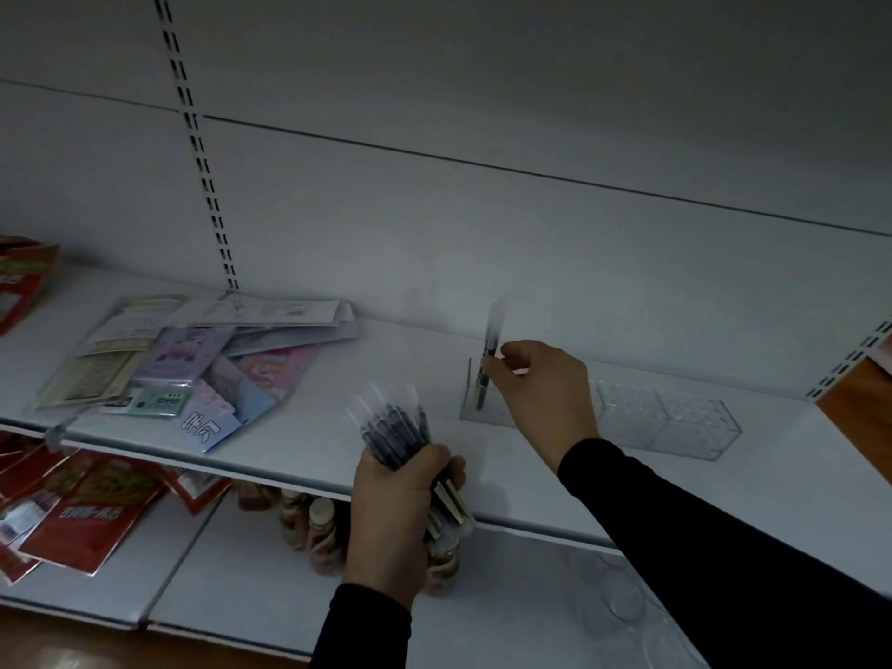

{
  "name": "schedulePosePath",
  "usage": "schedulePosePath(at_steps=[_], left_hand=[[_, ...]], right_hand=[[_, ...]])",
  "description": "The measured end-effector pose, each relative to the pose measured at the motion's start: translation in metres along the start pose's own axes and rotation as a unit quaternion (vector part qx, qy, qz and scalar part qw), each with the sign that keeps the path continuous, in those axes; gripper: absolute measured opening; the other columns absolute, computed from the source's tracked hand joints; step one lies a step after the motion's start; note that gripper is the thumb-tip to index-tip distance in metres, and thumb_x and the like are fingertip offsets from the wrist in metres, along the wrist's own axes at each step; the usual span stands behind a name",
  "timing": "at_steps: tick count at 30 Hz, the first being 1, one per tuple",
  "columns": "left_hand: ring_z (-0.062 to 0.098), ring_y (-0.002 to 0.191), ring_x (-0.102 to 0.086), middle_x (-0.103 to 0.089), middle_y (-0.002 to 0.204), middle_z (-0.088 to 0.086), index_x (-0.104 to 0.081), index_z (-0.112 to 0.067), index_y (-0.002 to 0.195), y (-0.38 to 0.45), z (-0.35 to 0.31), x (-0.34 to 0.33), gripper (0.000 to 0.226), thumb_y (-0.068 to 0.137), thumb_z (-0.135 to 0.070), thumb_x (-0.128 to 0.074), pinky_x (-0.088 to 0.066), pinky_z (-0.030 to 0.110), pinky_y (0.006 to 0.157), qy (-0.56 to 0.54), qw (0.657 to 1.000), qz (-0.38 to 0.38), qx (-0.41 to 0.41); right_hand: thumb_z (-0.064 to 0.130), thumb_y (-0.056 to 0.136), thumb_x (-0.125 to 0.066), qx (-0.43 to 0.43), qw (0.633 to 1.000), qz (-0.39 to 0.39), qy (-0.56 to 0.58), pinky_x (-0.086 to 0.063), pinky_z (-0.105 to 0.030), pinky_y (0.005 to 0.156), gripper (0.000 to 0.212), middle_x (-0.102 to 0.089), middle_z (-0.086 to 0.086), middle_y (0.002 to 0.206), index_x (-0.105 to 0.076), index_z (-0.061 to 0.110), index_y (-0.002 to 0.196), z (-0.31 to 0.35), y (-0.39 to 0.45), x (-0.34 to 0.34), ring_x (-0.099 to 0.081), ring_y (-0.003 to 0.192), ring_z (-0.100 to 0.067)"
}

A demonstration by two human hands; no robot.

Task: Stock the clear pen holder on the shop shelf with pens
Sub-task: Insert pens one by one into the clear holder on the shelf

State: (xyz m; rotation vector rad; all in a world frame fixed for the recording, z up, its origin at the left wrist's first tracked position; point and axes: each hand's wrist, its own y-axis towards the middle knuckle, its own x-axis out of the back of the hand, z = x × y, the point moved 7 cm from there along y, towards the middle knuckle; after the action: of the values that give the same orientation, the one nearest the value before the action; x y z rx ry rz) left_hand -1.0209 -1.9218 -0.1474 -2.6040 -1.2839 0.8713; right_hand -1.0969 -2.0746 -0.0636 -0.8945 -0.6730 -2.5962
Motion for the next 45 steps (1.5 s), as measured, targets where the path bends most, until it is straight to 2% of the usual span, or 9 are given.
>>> schedulePosePath(at_steps=[3,8,13,22,28,33,37,42,45], left_hand=[[0.017,0.057,-0.066,-0.068,0.067,0.013,-0.060,-0.002,0.094,0.000,0.001,-0.002,0.008,0.086,-0.001,-0.060,-0.052,0.030,0.056,0.005,1.000,0.001,0.001],[0.024,0.069,-0.064,-0.066,0.075,0.016,-0.066,-0.001,0.095,-0.006,-0.005,-0.016,0.011,0.087,0.000,-0.058,-0.054,0.034,0.061,0.029,0.997,0.064,-0.036],[0.031,0.086,-0.068,-0.070,0.093,0.024,-0.071,-0.006,0.095,-0.010,-0.005,-0.026,0.017,0.086,0.001,-0.058,-0.052,0.042,0.076,0.046,0.991,0.110,-0.056],[0.028,0.075,-0.061,-0.064,0.081,0.022,-0.067,-0.003,0.084,-0.008,0.000,-0.034,0.016,0.068,-0.004,-0.064,-0.049,0.040,0.070,0.031,0.993,0.101,-0.052],[0.026,0.070,-0.065,-0.059,0.076,0.016,-0.052,-0.011,0.082,-0.002,0.005,-0.017,0.018,0.085,0.006,-0.058,-0.054,0.038,0.068,0.000,1.000,0.027,-0.012],[0.020,0.051,-0.056,-0.055,0.053,0.005,-0.048,-0.012,0.073,-0.001,-0.004,-0.011,0.024,0.085,0.008,-0.054,-0.045,0.028,0.051,0.008,0.999,0.016,-0.047],[0.022,0.052,-0.053,-0.054,0.051,0.004,-0.048,-0.012,0.071,0.001,-0.004,-0.009,0.025,0.085,0.009,-0.053,-0.044,0.030,0.056,-0.002,0.999,0.017,-0.049],[0.024,0.054,-0.053,-0.055,0.051,0.004,-0.048,-0.012,0.071,0.004,-0.007,-0.007,0.025,0.086,0.008,-0.053,-0.044,0.032,0.057,-0.004,0.998,0.021,-0.054],[0.022,0.053,-0.055,-0.056,0.051,0.004,-0.049,-0.012,0.072,0.006,-0.006,-0.005,0.025,0.086,0.008,-0.053,-0.046,0.031,0.056,-0.006,0.999,0.019,-0.048]], right_hand=[[0.039,0.091,-0.061,-0.012,0.999,0.038,0.026,-0.054,-0.036,0.076,0.041,-0.073,-0.010,0.077,-0.071,0.001,0.078,-0.004,-0.013,0.000,-0.068,0.074,-0.021],[0.036,0.092,-0.062,-0.060,0.940,0.313,0.121,-0.057,-0.036,0.083,0.017,-0.072,0.008,0.080,-0.074,0.024,0.089,-0.003,-0.051,-0.039,-0.068,0.077,-0.012],[0.017,0.093,-0.063,-0.115,0.903,0.346,0.227,-0.057,-0.035,0.075,0.009,-0.071,0.000,0.074,-0.072,0.016,0.090,-0.007,-0.054,-0.034,-0.065,0.064,-0.012],[0.023,0.089,-0.067,-0.040,0.954,0.274,0.113,-0.054,-0.029,0.080,0.010,-0.072,0.002,0.081,-0.074,0.016,0.087,-0.006,-0.045,-0.009,-0.065,0.075,-0.010],[0.021,0.093,-0.062,-0.091,0.968,0.094,0.213,-0.057,-0.029,0.068,0.014,-0.072,-0.003,0.079,-0.065,0.016,0.081,-0.016,-0.001,0.035,-0.069,0.072,-0.017],[0.023,0.095,-0.059,-0.051,0.986,-0.029,0.156,-0.057,-0.021,0.072,0.015,-0.072,-0.005,0.086,-0.065,0.009,0.093,-0.025,0.033,0.057,-0.071,0.078,-0.015],[0.022,0.096,-0.058,-0.029,0.989,-0.029,0.143,-0.055,-0.014,0.069,0.013,-0.072,-0.004,0.086,-0.064,0.011,0.094,-0.024,0.046,0.040,-0.070,0.081,-0.016],[0.023,0.095,-0.058,0.000,0.992,-0.016,0.121,-0.057,-0.041,0.085,0.008,-0.070,-0.006,0.091,-0.061,0.017,0.092,-0.021,0.054,0.023,-0.069,0.087,-0.022],[0.022,0.096,-0.057,0.012,0.995,0.001,0.102,-0.057,-0.042,0.085,0.008,-0.069,-0.008,0.092,-0.060,0.016,0.091,-0.017,0.053,0.018,-0.068,0.088,-0.025]])
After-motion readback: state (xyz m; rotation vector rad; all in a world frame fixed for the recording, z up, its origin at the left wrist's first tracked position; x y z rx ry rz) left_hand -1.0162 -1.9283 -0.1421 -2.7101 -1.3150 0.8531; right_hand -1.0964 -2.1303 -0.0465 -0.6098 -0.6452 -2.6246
